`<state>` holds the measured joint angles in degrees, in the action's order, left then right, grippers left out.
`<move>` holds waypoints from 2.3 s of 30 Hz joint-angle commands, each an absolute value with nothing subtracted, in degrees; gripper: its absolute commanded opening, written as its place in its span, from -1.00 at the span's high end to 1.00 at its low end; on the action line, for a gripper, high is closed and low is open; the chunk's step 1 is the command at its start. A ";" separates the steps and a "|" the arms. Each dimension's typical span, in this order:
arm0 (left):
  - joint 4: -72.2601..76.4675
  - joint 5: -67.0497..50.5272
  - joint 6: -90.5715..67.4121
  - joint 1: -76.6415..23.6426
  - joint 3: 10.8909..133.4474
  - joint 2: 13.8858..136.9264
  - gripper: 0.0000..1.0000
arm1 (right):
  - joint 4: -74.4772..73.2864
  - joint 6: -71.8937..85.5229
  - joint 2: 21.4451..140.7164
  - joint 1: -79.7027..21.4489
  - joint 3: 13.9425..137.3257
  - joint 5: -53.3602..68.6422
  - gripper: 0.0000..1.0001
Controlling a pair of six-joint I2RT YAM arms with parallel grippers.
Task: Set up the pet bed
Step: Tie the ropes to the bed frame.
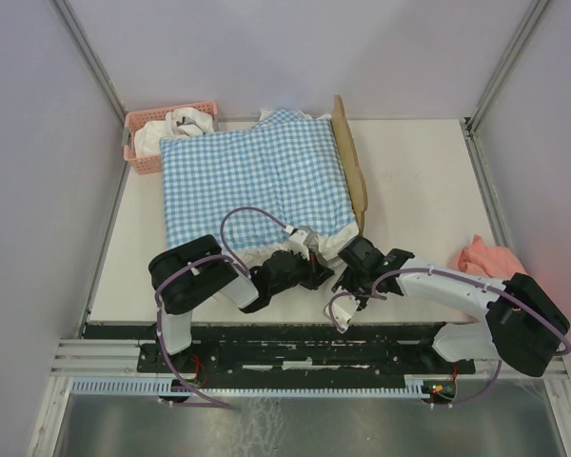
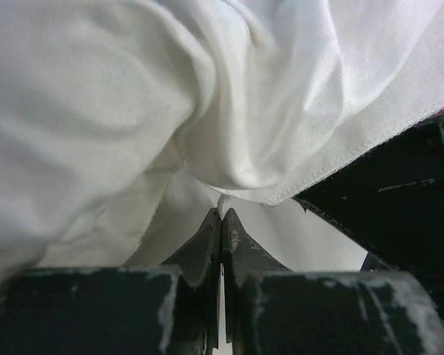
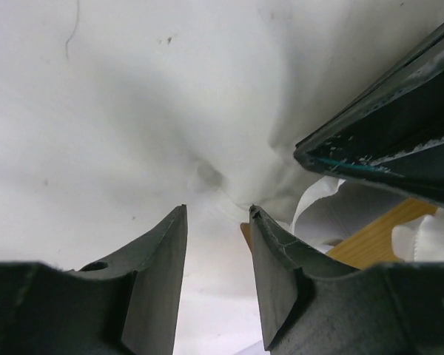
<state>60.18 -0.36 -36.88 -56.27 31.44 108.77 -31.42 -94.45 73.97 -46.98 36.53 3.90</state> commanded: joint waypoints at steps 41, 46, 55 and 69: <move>67.40 0.39 -40.91 -53.39 28.95 106.82 0.95 | -22.43 -75.53 81.80 -46.14 42.97 6.69 0.95; 68.62 -0.48 -42.08 -53.61 29.66 107.93 0.95 | -10.73 -51.36 79.14 -45.98 40.23 0.58 0.95; 65.76 1.25 -41.83 -55.65 31.02 107.05 0.95 | -2.73 -28.51 72.89 -43.65 34.48 -7.18 0.96; 60.83 3.27 -40.37 -56.52 29.11 102.24 0.95 | -3.12 -7.48 70.14 -42.54 31.57 -27.15 0.95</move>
<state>59.88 1.74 -41.10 -56.01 29.39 105.36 -5.61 -13.15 71.70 -43.05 31.27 -19.88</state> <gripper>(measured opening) 0.040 0.026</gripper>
